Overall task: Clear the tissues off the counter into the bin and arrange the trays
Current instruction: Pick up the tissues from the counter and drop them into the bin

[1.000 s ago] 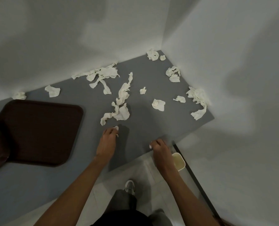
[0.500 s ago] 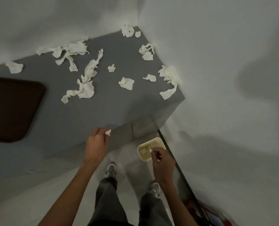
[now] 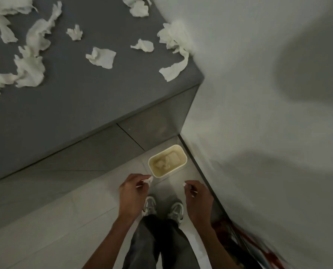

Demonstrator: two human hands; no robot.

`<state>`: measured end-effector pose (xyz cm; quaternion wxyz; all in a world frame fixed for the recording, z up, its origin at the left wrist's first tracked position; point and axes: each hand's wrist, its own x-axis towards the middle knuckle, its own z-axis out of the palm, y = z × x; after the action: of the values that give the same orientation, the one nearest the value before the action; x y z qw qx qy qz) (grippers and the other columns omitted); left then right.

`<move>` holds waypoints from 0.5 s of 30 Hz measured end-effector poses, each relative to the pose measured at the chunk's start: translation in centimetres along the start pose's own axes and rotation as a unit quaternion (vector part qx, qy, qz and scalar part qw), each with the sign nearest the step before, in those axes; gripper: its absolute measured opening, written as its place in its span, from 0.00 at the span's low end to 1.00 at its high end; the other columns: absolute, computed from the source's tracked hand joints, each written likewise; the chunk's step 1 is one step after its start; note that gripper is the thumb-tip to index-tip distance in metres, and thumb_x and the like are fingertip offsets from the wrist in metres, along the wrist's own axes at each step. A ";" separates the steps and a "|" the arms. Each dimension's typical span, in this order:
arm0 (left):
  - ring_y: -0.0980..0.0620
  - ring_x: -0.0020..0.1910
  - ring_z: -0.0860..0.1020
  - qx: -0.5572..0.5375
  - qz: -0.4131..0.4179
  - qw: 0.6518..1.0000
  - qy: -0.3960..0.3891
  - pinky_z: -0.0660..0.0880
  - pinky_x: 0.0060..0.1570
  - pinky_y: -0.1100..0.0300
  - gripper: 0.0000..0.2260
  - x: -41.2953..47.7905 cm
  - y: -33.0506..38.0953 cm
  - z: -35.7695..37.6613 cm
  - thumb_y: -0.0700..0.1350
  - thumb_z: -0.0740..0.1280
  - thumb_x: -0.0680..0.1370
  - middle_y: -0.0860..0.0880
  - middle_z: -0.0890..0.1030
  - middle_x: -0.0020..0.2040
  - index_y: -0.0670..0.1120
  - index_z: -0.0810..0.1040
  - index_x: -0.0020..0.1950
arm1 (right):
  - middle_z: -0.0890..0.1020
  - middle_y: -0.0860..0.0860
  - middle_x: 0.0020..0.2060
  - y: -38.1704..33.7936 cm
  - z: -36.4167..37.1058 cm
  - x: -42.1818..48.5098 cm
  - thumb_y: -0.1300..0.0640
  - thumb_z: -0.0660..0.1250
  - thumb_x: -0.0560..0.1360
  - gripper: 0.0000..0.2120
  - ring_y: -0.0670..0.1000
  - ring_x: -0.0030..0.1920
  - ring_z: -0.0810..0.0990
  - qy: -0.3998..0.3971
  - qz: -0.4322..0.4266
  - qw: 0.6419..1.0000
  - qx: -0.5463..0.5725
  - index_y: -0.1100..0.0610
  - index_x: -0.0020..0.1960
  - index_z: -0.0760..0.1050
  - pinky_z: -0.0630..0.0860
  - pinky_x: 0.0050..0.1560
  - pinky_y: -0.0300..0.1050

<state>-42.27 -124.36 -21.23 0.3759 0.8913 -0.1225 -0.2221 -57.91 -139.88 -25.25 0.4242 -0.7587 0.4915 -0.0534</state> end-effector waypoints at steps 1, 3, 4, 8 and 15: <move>0.63 0.45 0.84 0.004 -0.006 1.000 -0.010 0.82 0.50 0.62 0.14 0.8 -1.0 1.4 0.34 0.74 0.75 0.58 0.85 0.49 0.52 0.88 0.52 | 0.83 0.39 0.41 1.2 1.1 1.0 0.57 0.72 0.81 0.03 0.38 0.44 0.82 -0.002 -0.002 1.000 -0.005 0.49 0.52 0.85 0.79 0.45 0.31; 0.63 0.42 0.84 0.015 -0.012 0.999 -0.029 0.82 0.47 0.63 0.13 2.7 -3.2 4.2 0.35 0.74 0.76 0.59 0.86 0.46 0.54 0.85 0.51 | 0.82 0.39 0.41 3.4 3.3 3.3 0.58 0.72 0.81 0.04 0.38 0.43 0.82 -0.015 -0.002 1.000 -0.015 0.51 0.52 0.85 0.77 0.44 0.29; 0.62 0.41 0.84 0.022 -0.008 0.999 -0.030 0.82 0.45 0.63 0.13 3.7 -4.3 5.7 0.36 0.74 0.76 0.59 0.85 0.43 0.55 0.84 0.50 | 0.81 0.39 0.41 4.6 4.5 4.6 0.58 0.72 0.81 0.04 0.38 0.41 0.81 -0.023 -0.006 0.999 -0.027 0.51 0.52 0.85 0.75 0.43 0.26; 0.61 0.38 0.84 0.040 0.007 0.999 -0.034 0.81 0.40 0.66 0.10 8.7 -8.9 12.0 0.40 0.75 0.76 0.56 0.85 0.39 0.54 0.79 0.47 | 0.79 0.40 0.45 9.3 10.0 10.4 0.56 0.69 0.83 0.05 0.36 0.40 0.78 -0.070 -0.044 0.992 -0.092 0.52 0.57 0.83 0.68 0.42 0.22; 0.56 0.42 0.85 0.087 -0.004 0.991 -0.098 0.80 0.46 0.69 0.10 17.5 -18.5 24.6 0.38 0.73 0.76 0.53 0.86 0.43 0.53 0.82 0.42 | 0.83 0.54 0.53 16.8 21.5 21.9 0.56 0.62 0.85 0.08 0.53 0.50 0.83 -0.150 -0.159 0.954 -0.206 0.57 0.58 0.78 0.83 0.50 0.46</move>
<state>-38.09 -133.50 -55.15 0.2825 0.8951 -0.1739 -0.2980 -47.81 -147.14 -57.94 0.3136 -0.8973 0.2954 0.0964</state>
